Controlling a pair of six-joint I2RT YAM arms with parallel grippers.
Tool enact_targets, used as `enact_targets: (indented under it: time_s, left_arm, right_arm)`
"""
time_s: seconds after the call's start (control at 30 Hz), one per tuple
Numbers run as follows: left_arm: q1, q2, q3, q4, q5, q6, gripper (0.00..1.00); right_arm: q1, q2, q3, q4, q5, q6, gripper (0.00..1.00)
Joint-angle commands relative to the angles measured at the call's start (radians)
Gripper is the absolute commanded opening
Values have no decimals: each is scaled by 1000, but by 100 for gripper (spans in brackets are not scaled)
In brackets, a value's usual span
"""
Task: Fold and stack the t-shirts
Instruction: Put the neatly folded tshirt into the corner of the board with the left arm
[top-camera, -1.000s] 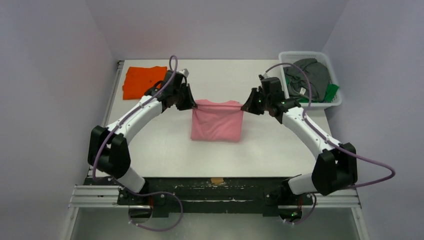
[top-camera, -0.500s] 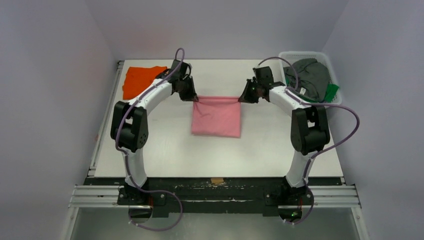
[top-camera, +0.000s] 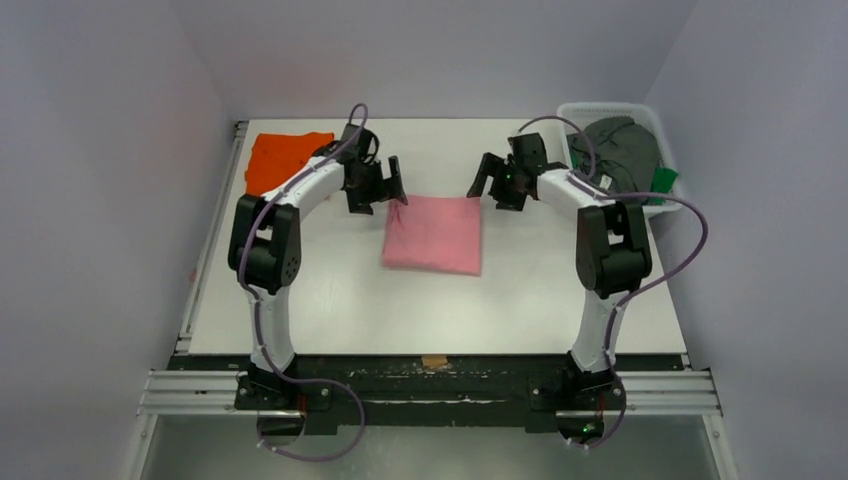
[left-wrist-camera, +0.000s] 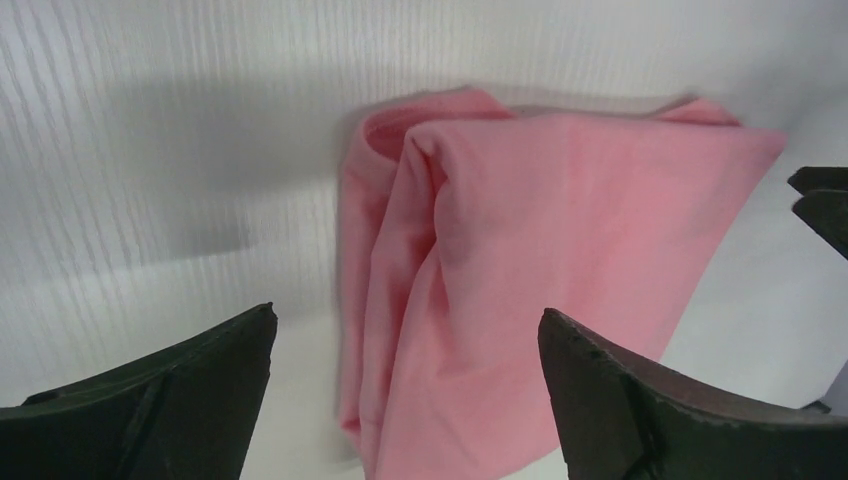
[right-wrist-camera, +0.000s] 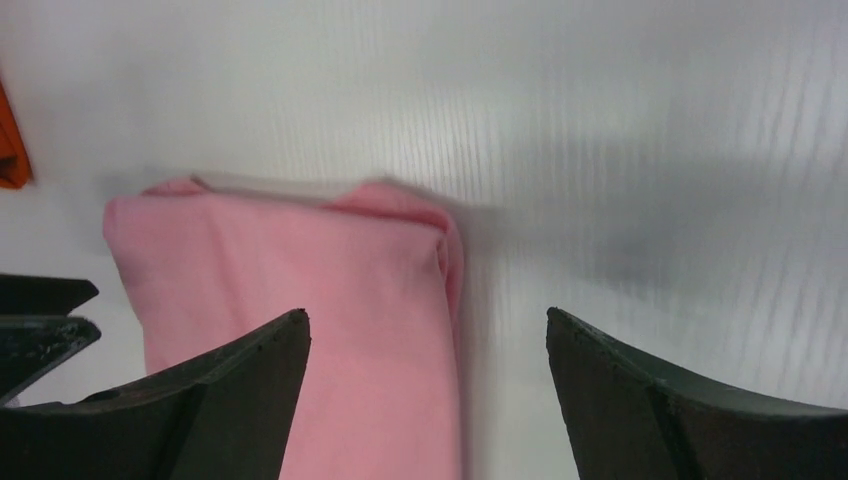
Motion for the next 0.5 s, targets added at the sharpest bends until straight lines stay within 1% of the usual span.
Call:
enact_targets:
  time_s: [0.0,0.1,0.27,0.3,0.4,0.47]
  left_arm:
    - [4,-95,-129,64,82,-3,100]
    - [4,-81,-181,89,106,-14,100]
    - [-6,-15,-187,107,135,-38,89]
    - [-13,-1,-181,106,136,-39,86]
    - [-41,39,-149,81,137,-47,69]
    - [-62,66,-124,65,121,-48,51]
  right_arm:
    - [-1,-242,-181,40,58,5,87]
    - [-1,-358,-305,44,74,7,88]
    - [-1,-503,-413,5,104,-9,89]
    - [-1,-526,-426,-4,115,-11,89]
    - [-1,-604,-466,-4,137,-12,89]
    - [-1,-641,-482,-6,144,-11,89]
